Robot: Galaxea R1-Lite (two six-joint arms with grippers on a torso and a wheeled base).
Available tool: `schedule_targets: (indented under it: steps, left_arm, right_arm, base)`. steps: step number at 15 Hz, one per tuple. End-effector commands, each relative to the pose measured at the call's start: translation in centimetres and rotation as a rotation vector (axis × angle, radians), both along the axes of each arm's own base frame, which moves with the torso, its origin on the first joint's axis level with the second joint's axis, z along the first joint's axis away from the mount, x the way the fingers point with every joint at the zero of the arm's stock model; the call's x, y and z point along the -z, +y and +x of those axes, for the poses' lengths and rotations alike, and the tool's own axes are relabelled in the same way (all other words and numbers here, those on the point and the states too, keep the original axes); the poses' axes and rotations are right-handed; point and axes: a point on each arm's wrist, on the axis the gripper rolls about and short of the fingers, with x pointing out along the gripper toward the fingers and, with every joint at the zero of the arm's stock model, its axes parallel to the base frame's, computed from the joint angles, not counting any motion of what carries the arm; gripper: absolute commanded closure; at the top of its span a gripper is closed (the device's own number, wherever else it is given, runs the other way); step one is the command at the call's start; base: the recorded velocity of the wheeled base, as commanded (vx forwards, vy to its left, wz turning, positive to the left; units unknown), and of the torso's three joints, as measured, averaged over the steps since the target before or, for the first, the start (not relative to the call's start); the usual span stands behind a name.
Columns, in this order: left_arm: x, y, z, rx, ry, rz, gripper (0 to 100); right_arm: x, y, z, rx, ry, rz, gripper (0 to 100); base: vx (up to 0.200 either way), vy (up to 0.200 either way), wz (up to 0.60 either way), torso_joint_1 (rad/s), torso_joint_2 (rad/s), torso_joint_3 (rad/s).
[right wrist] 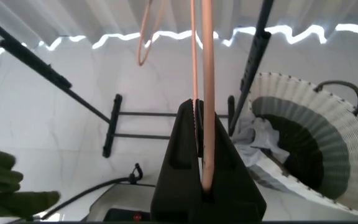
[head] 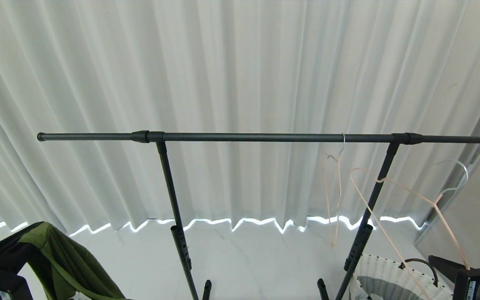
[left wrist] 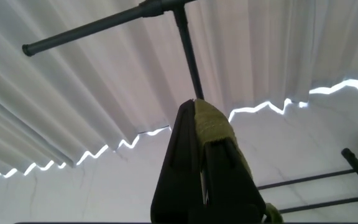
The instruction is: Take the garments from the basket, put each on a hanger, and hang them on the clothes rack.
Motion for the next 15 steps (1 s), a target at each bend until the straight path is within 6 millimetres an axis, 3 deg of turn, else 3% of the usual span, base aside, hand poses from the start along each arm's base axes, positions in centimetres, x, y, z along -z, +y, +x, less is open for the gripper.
schedule_targets:
  steps: [1, 3, 7, 12, 15]
  left_arm:
    - [0.0, -0.1, 0.0, 0.015, -0.001, 0.019, 100]
    - [0.1, -0.2, 0.3, 0.027, 0.016, 0.02, 100]
    - [-2.3, -0.2, 1.6, -0.048, -0.026, 0.016, 100]
    - [-4.0, -0.8, 5.6, -0.168, 0.019, 0.105, 100]
    - [-4.3, -1.8, 8.5, -0.203, 0.061, 0.127, 100]
  right_arm:
    - [-1.0, -0.5, -1.2, -0.055, -0.084, 0.041, 100]
    - [-1.7, -0.6, -1.7, -0.141, -0.14, 0.049, 100]
    - [-2.3, -0.5, -2.6, -0.343, -0.2, 0.023, 100]
    - [-5.0, 1.3, -0.7, -0.664, -0.207, -0.047, 100]
    - [-5.0, 3.4, 1.1, -0.787, -0.161, -0.115, 100]
  base:
    - [0.0, 0.0, 0.0, 0.0, 0.0, 0.0]
    - [0.0, 0.0, 0.0, 0.0, 0.0, 0.0]
    - [0.0, 0.0, 0.0, 0.0, 0.0, 0.0]
    - [0.0, 0.0, 0.0, 0.0, 0.0, 0.0]
    - [0.0, 0.0, 0.0, 0.0, 0.0, 0.0]
